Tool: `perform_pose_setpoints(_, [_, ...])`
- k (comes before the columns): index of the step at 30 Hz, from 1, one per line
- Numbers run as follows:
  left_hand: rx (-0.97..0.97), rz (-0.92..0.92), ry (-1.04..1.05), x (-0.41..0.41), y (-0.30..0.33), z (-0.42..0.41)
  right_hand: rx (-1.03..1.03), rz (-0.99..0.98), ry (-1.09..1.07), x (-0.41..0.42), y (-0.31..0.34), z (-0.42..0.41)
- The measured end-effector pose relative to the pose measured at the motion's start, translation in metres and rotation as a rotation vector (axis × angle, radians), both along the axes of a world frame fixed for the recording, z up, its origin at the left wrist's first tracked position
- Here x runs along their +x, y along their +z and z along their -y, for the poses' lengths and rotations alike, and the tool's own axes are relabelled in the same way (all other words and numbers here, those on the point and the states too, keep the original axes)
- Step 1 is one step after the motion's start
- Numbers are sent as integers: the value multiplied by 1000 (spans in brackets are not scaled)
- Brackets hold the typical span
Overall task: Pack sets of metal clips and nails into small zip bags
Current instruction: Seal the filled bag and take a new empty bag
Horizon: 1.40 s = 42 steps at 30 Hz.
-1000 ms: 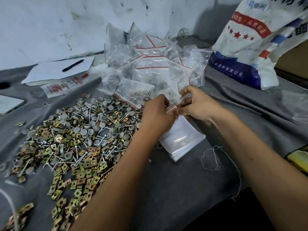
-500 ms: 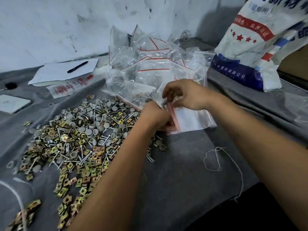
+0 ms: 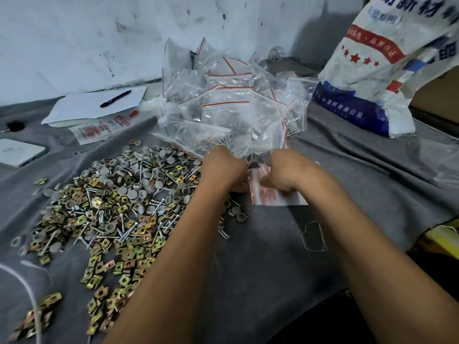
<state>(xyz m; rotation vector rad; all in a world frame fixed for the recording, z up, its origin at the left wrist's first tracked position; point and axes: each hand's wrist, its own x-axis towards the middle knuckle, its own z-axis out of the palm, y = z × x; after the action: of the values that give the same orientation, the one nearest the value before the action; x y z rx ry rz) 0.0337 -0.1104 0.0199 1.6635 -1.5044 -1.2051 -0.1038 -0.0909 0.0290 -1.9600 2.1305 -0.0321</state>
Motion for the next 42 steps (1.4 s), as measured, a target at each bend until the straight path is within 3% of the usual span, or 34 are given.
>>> perform_pose_setpoints(3, [103, -35, -47, -3, -5, 3, 2, 148, -10, -9, -1, -3])
perform_pose_setpoints(7, [116, -71, -70, -9, -5, 0, 35, 664, -72, -19, -11, -7])
perform_pose_setpoints(12, [89, -130, -48, -12, -14, -3, -3, 838, -99, -24, -19, -8])
perform_pose_setpoints(17, [96, -139, -41, -10, -17, -2, -30, 831, -51, -24, -21, -10])
perform_pose_setpoints(21, [119, -138, -58, -13, -15, -1, -88, 962, -92, -25, -24, -12])
perform_pose_setpoints(26, [170, -197, -61, -9, -11, -2, -24, 559, -101, -32, -21, -12])
perform_pose_setpoints(36, [244, -277, -80, -1, -14, -1, 100, 786, 8, -36, -22, -15])
perform_pose_setpoints(42, [190, -151, -97, -6, -20, 4, 65, 811, 46, -34, -26, -18])
